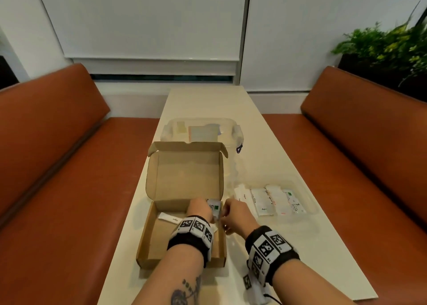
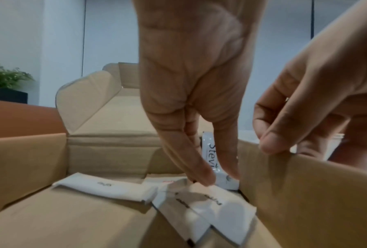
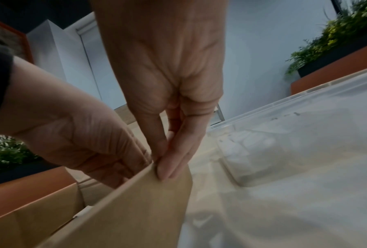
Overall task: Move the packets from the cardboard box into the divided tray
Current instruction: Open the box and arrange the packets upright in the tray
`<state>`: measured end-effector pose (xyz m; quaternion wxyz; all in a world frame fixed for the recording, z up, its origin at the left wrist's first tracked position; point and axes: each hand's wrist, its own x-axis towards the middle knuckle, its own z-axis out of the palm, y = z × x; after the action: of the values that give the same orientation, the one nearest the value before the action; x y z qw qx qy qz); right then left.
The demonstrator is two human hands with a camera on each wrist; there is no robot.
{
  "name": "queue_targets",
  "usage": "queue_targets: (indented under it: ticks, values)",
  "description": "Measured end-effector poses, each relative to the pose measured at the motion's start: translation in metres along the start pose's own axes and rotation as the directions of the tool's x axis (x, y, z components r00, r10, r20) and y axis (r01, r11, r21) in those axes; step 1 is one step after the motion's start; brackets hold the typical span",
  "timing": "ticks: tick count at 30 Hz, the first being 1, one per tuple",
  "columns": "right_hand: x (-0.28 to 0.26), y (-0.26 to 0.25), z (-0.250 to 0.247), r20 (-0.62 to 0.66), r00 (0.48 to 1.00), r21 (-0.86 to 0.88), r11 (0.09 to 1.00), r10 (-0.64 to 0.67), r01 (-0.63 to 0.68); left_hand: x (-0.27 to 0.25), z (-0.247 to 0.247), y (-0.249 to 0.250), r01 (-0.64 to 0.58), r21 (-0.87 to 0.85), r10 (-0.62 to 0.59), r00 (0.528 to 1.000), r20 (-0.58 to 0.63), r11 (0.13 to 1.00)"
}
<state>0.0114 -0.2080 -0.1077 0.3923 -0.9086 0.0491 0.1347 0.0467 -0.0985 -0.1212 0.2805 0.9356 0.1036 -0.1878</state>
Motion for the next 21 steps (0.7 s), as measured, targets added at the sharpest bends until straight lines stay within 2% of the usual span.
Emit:
queue_targets:
  ticks: [4, 8, 10, 12, 14, 17, 19, 21]
  values:
    - [0.001, -0.001, -0.001, -0.004, 1.0, 0.035, 0.999, 0.026, -0.026, -0.001, 0.001, 0.003, -0.017, 0.057, 0.015, 0.999, 0.036, 0.998]
    - [0.002, 0.001, -0.002, 0.0, 1.0, 0.006, 1.0, 0.017, -0.017, -0.003, 0.0, 0.006, -0.042, 0.035, 0.04, 0.996, 0.08, 0.998]
    - [0.003, 0.002, -0.003, 0.016, 1.0, -0.046, 0.999, -0.007, 0.008, -0.003, -0.006, 0.005, -0.012, -0.045, 0.016, 0.995, 0.094, 0.999]
    - [0.004, -0.001, -0.004, 0.008, 0.999, -0.169, 0.984, -0.047, 0.048, -0.005, -0.015, 0.001, 0.006, -0.197, 0.016, 0.994, 0.111, 0.98]
    - [0.002, -0.011, -0.005, -0.028, 0.991, -0.327, 0.938, -0.131, 0.115, -0.006, -0.026, -0.007, -0.014, -0.349, 0.047, 0.995, 0.085, 0.937]
    - [0.005, -0.033, 0.005, 0.038, 0.981, -0.376, 0.907, -0.19, 0.19, -0.005, -0.045, -0.025, -0.066, -0.512, 0.056, 0.998, -0.036, 0.856]
    - [0.008, -0.046, 0.019, 0.143, 0.98, -0.447, 0.875, -0.136, 0.187, -0.003, -0.054, -0.036, -0.073, -0.64, 0.033, 0.997, -0.074, 0.765]
    - [0.012, -0.053, 0.033, 0.207, 0.978, -0.512, 0.849, -0.024, 0.129, -0.005, -0.06, -0.047, -0.046, -0.74, -0.014, 0.997, -0.075, 0.672]
